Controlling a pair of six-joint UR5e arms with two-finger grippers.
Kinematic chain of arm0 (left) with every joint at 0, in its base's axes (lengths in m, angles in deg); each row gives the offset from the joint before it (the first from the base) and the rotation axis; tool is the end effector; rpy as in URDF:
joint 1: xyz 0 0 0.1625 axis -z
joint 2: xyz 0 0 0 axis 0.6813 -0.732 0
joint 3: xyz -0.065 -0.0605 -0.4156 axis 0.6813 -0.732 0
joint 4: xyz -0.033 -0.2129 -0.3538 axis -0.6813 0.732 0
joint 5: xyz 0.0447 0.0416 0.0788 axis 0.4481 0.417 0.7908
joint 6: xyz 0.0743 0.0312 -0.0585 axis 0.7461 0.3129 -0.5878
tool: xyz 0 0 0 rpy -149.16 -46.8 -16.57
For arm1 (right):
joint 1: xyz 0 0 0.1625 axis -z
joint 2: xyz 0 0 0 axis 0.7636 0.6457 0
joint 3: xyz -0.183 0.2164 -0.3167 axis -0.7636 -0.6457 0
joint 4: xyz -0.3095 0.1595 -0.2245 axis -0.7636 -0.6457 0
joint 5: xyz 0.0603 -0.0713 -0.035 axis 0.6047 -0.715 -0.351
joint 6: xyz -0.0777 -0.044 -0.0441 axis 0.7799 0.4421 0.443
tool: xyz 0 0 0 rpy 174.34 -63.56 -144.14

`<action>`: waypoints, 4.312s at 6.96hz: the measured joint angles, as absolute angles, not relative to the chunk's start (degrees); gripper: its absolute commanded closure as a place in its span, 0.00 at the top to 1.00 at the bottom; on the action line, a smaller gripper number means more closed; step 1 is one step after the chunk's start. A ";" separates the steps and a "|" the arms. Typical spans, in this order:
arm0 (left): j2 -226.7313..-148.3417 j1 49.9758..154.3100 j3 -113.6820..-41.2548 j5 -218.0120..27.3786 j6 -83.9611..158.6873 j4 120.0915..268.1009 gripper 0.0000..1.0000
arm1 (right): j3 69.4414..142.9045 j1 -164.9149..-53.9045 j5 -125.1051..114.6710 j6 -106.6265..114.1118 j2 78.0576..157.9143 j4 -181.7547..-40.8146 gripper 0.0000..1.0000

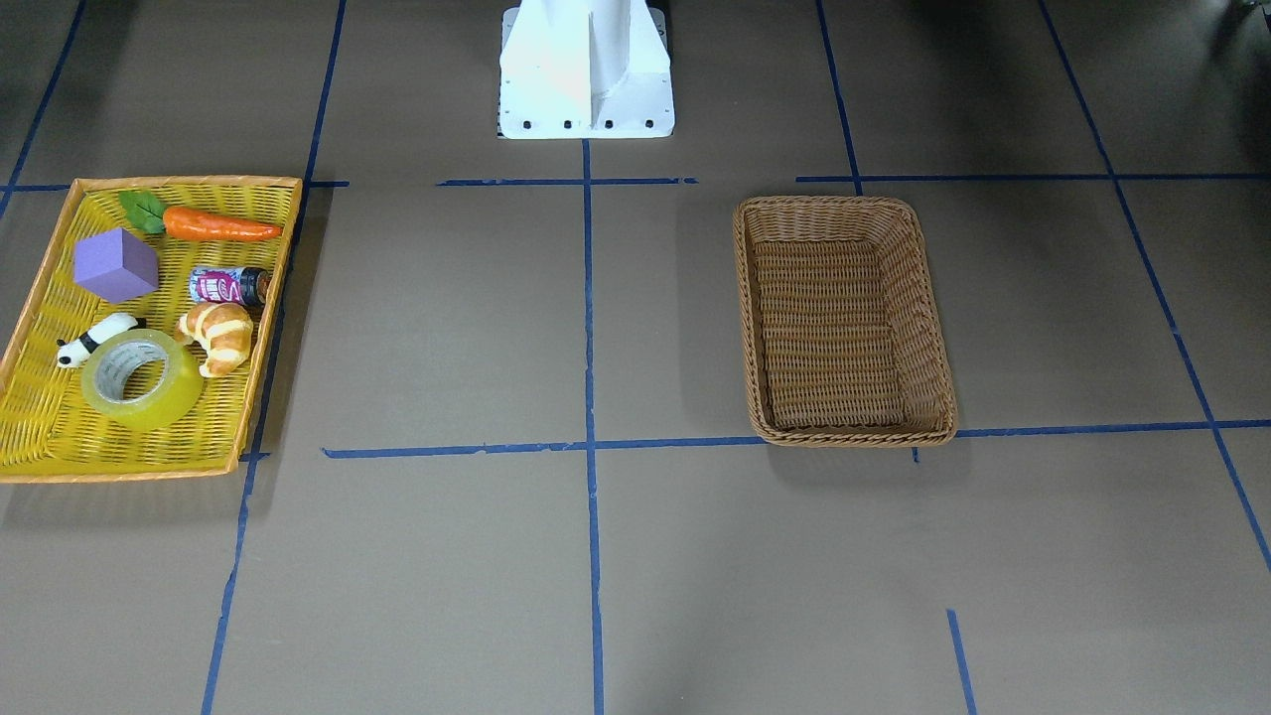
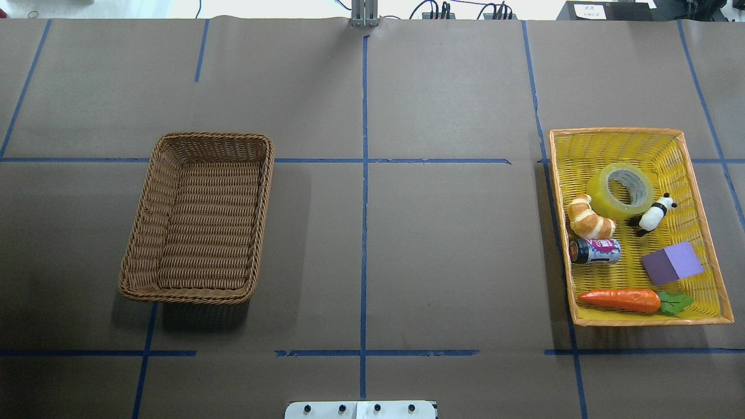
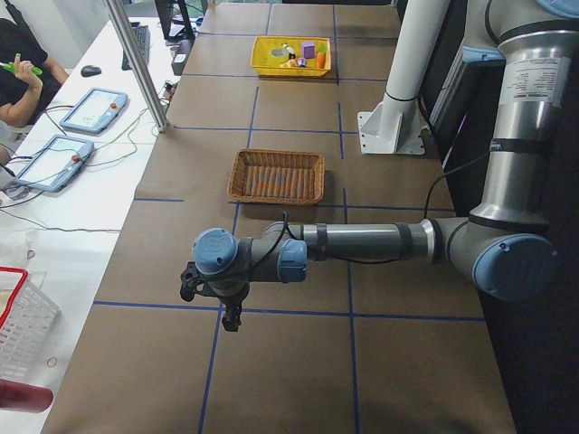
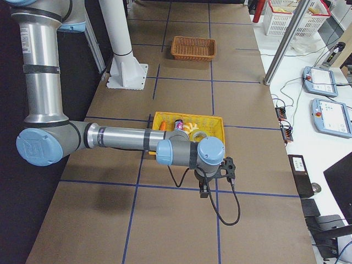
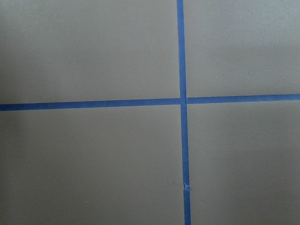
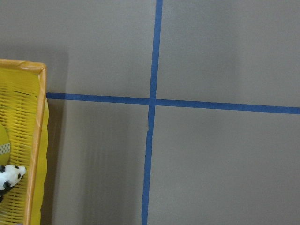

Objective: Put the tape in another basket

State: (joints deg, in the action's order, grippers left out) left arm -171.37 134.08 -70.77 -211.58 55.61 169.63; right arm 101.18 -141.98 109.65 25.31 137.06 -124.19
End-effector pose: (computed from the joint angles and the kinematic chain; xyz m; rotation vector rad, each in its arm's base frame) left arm -0.0698 -0.5152 0.6702 0.0258 0.8339 0.0355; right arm 0.0786 -0.4968 0.6619 0.0427 -0.8349 -0.0427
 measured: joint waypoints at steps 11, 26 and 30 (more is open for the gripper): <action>-171.50 134.09 -70.68 -211.55 55.61 169.66 1.00 | 103.50 -141.53 109.60 25.02 133.29 -124.23 1.00; -171.34 134.00 -70.43 -211.60 55.70 169.75 1.00 | 104.01 -112.96 99.74 -3.57 129.99 -105.96 1.00; -171.37 134.00 -70.51 -211.60 55.71 169.75 1.00 | 102.23 -109.94 99.56 -3.38 130.01 -105.74 1.00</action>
